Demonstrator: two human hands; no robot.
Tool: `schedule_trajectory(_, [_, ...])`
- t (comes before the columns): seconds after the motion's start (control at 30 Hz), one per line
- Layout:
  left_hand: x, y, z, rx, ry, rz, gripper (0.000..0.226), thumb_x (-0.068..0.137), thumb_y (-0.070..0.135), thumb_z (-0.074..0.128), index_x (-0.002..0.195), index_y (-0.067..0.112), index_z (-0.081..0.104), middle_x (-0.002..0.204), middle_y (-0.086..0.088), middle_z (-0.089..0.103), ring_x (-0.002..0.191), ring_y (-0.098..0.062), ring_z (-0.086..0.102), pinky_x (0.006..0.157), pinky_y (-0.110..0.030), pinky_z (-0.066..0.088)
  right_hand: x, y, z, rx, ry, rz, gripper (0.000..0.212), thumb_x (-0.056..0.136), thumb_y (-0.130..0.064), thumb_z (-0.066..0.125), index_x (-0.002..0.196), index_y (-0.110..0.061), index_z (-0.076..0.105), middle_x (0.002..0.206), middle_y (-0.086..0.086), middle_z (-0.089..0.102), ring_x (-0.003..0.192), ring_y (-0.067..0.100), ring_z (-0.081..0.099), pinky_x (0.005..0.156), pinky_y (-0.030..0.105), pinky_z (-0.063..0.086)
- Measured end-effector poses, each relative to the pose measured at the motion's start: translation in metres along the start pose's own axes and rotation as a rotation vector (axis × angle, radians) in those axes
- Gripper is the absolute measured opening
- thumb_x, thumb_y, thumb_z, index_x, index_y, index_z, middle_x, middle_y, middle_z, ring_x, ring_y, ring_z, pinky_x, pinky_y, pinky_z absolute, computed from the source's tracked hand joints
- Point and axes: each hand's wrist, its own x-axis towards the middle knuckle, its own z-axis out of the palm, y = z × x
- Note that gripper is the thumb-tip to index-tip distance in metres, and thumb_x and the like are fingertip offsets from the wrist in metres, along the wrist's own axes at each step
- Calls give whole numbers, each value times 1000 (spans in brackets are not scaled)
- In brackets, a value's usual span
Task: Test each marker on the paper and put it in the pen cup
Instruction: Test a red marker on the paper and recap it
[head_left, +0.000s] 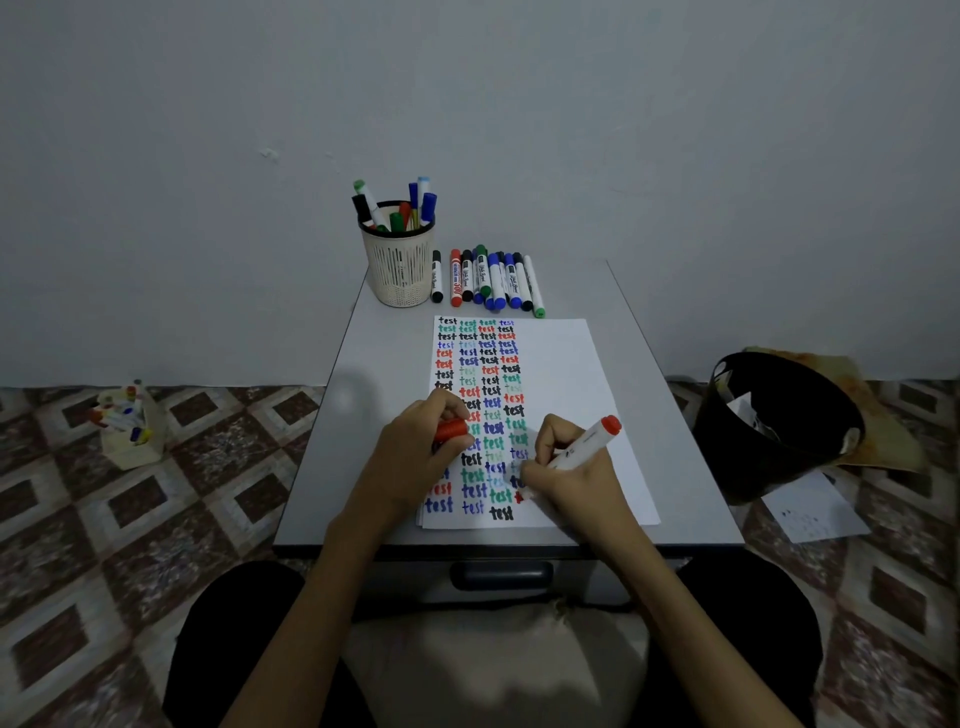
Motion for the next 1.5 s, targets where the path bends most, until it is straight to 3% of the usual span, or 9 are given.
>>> schedule_trajectory(0.07, [0,-2,1,-2,-1,0,20,88,26,61,96,29,43,101,-2,59,87,-16,62,70,-28,56,0,1,-1,8,36,1,33,81,12,63,66,-3,38,76,20,62,94,33,66,60,41,60])
schedule_trajectory(0.2, [0,-2,1,-6,-7,-3,22,87,24,62,97,29,43,102,-3,59,88,-16,61,71,-29,56,-1,2,3,-22,45,-9,30,81,10,62,69,3,35,84,34,54,97,44,59,67,59,55])
schedule_trajectory(0.3, [1,-2,0,-4,-5,-3,22,87,25,62,97,29,43,103,-4,59,88,-16,62,71,-28,55,-1,1,3,-30,44,-14,30,83,10,62,69,0,37,85,28,59,98,32,64,65,43,59])
schedule_trajectory(0.43, [1,-3,1,1,-4,1,23,87,25,63,97,30,43,103,-2,59,89,-15,61,72,-27,54,-2,0,2,-33,21,-1,31,82,10,63,68,3,37,87,29,61,96,32,65,65,49,59])
schedule_trajectory(0.57, [1,-4,1,6,-6,-2,22,87,26,63,97,30,44,102,-2,60,88,-14,61,71,-23,53,-3,0,1,-1,86,-29,33,83,12,60,66,-4,38,67,9,61,85,17,68,54,24,55])
schedule_trajectory(0.73, [1,-4,1,-4,-2,1,22,86,26,63,97,30,44,102,-2,60,87,-14,61,71,-21,52,-5,-3,1,34,35,-11,34,84,12,60,66,-6,37,64,-8,65,87,2,67,54,15,51])
schedule_trajectory(1.1, [1,-5,2,-10,-5,-8,22,86,26,63,98,29,45,103,-1,60,88,-13,61,69,-17,50,-5,-5,0,20,87,-21,29,83,14,59,68,-2,40,57,-12,62,72,-1,67,50,13,48])
schedule_trajectory(1.3, [2,-6,2,-10,-6,-6,22,86,26,63,98,30,45,103,-1,60,89,-14,60,69,-16,48,-3,-3,0,29,126,-41,24,82,15,58,69,8,39,64,12,54,67,4,64,52,15,49])
schedule_trajectory(1.5, [1,-6,2,-21,-4,-7,21,87,27,62,100,29,46,104,-1,60,89,-13,61,69,-18,50,-3,-2,0,25,48,-16,27,82,14,59,67,0,41,58,-2,56,73,13,67,53,16,51])
